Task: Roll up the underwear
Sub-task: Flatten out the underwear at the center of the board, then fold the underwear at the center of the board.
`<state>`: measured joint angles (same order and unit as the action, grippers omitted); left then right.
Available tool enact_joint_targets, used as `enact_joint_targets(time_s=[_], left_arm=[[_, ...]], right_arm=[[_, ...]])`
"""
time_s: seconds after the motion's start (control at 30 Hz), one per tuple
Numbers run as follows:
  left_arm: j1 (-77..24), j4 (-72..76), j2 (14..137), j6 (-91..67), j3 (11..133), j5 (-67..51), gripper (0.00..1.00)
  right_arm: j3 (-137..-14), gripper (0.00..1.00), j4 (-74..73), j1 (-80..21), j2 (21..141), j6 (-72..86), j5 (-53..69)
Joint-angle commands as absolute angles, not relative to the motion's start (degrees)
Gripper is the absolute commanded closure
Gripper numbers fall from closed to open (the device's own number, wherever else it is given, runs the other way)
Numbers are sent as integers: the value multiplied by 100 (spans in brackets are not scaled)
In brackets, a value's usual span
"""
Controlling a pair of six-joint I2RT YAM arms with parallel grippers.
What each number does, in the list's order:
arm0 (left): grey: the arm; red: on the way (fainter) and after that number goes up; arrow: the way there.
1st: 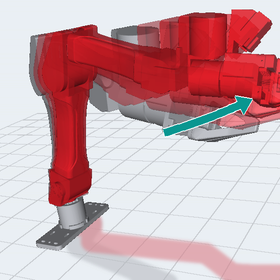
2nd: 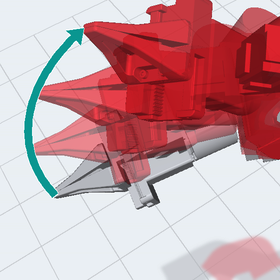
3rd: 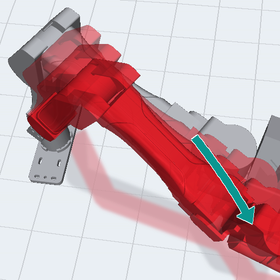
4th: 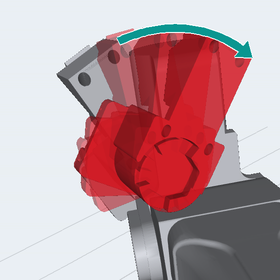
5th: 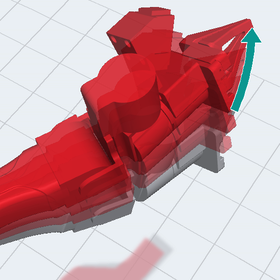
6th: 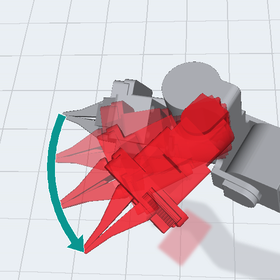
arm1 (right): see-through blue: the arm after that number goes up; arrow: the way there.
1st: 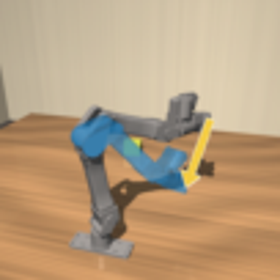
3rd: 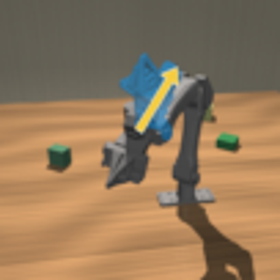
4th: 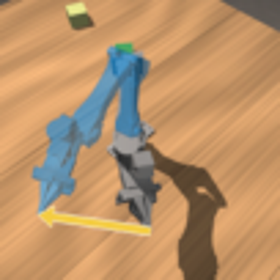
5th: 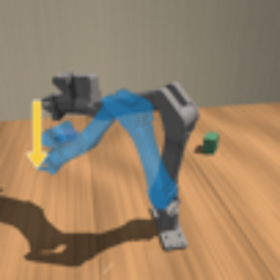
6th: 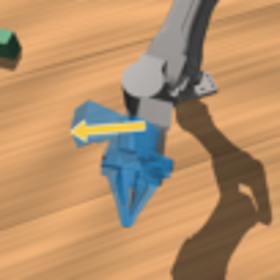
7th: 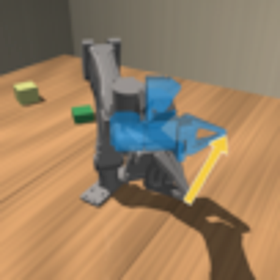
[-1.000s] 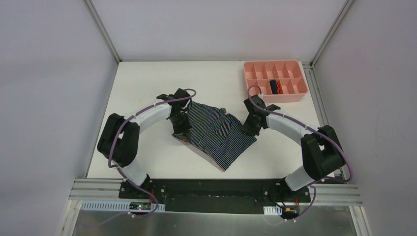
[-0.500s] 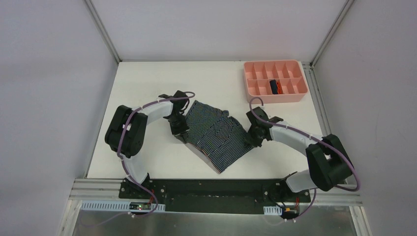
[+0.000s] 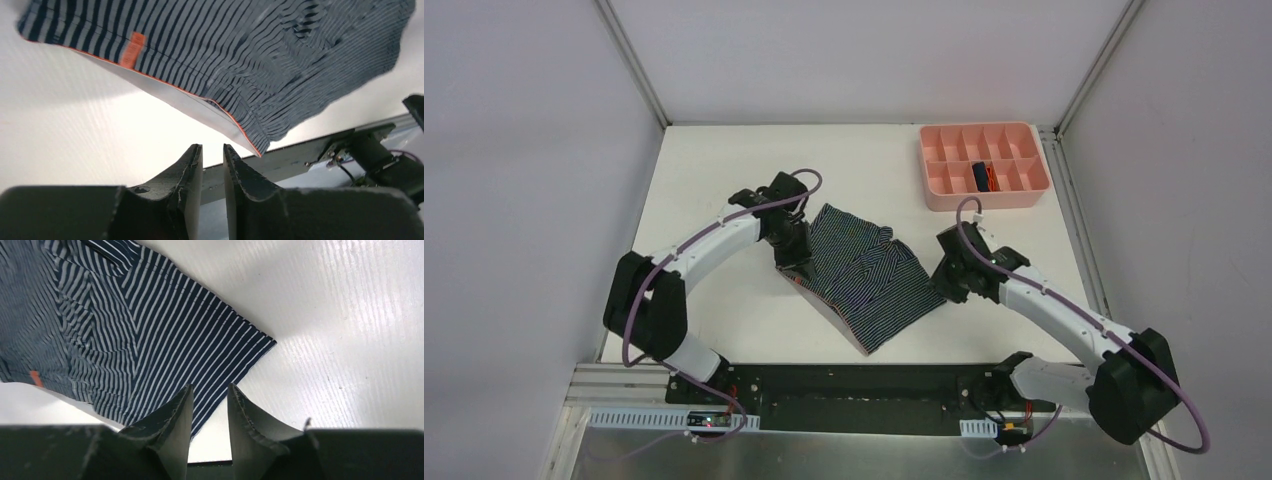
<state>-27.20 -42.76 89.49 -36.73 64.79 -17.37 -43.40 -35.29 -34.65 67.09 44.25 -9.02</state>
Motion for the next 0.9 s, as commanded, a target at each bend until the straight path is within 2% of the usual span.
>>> enact_joint_targets(time_s=[0.0, 0.2, 0.3, 0.43, 0.53, 0.6, 0.63, 0.7, 0.87], left_arm=[[-3058, -4457, 8721, -3583, 6506, -1578, 76], [-3574, -4460, 9170, -3639, 6797, -1655, 67], [-3883, -4447, 9522, -3728, 6994, -1628, 67], [-4114, -4403, 9932, -3659, 7219, -1561, 68], [-4291, -4404, 9846, -3346, 7338, -1563, 68], [-4509, -4403, 9720, -3063, 7365, -1488, 67], [-4627, -4403, 9622, -2995, 7347, -1363, 64], [-4890, -4360, 9446, -2917, 7216, -1140, 50], [-5287, -4246, 9229, -2721, 7016, -1009, 52]], right_arm=[[-4228, 66, -3639, -3371, 6283, 4868, -1051], [-4031, 66, -3554, -3297, 6247, 5202, -683], [-3504, 64, -3139, -2969, 5968, 5711, -136], [-2906, 64, -2926, -2705, 5396, 6212, -53], [-2722, 64, -3179, -2599, 4990, 6270, -53], [-2470, 58, -3178, -2543, 4787, 6351, 112], [-2357, 58, -3076, -2524, 4714, 6402, 218], [-2087, 57, -2731, -2503, 4664, 6482, 369], [-1650, 58, -1771, -2440, 4728, 6609, 427]])
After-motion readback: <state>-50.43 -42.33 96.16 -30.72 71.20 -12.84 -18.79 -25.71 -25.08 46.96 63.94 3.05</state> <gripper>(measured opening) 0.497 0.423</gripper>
